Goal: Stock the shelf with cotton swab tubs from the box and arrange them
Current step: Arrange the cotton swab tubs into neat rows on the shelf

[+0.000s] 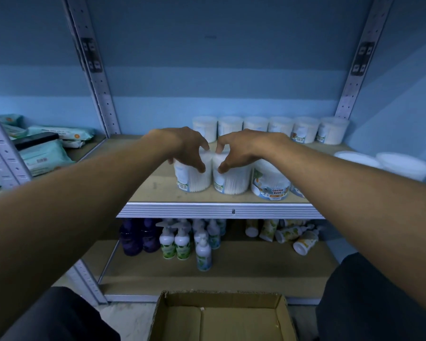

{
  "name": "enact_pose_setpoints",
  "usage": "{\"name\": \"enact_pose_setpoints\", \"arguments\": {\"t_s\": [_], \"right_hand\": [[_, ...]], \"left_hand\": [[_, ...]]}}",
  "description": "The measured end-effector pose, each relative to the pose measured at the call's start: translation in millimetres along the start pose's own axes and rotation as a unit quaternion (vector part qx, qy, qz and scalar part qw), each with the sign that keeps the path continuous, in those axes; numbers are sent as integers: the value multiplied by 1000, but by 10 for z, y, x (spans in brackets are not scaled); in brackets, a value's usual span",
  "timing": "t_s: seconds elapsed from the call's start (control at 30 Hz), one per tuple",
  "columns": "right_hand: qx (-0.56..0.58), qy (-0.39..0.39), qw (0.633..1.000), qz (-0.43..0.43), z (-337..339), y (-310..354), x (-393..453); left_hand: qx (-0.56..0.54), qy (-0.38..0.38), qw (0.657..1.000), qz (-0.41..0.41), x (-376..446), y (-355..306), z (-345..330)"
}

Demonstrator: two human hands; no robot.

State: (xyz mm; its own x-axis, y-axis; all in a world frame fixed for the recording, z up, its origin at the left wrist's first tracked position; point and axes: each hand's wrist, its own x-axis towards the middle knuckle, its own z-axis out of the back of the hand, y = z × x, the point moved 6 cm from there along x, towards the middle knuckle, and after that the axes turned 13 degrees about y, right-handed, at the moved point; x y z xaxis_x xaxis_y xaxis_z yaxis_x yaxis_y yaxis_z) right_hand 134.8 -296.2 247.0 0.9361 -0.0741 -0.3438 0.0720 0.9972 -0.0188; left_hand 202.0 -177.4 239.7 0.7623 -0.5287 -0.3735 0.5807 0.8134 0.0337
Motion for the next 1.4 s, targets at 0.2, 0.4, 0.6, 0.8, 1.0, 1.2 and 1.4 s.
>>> {"name": "enact_pose_setpoints", "arguments": {"t_s": [0.2,0.4,0.6,0.8,1.0,1.2,1.4], "right_hand": [[-12,-22,1000,-11,66,-15,-44],[-34,0,999,-17,65,27,-55],[-14,11,1000,10,92,80,-18],[23,71,997,29,97,48,20],[-28,28,999,6,193,80,-2],[-25,48,998,-5,161,106,-13],[1,72,997,18,167,85,-31]], "left_hand": [[21,38,999,5,-42,29,93],[-34,64,997,-20,-15,148,5],[-83,67,994,7,-14,194,16],[-67,99,991,53,-52,189,26],[-83,116,990,-3,-46,205,71],[-73,119,990,-24,-22,213,51],[-95,112,989,-7,-9,189,65]]}}
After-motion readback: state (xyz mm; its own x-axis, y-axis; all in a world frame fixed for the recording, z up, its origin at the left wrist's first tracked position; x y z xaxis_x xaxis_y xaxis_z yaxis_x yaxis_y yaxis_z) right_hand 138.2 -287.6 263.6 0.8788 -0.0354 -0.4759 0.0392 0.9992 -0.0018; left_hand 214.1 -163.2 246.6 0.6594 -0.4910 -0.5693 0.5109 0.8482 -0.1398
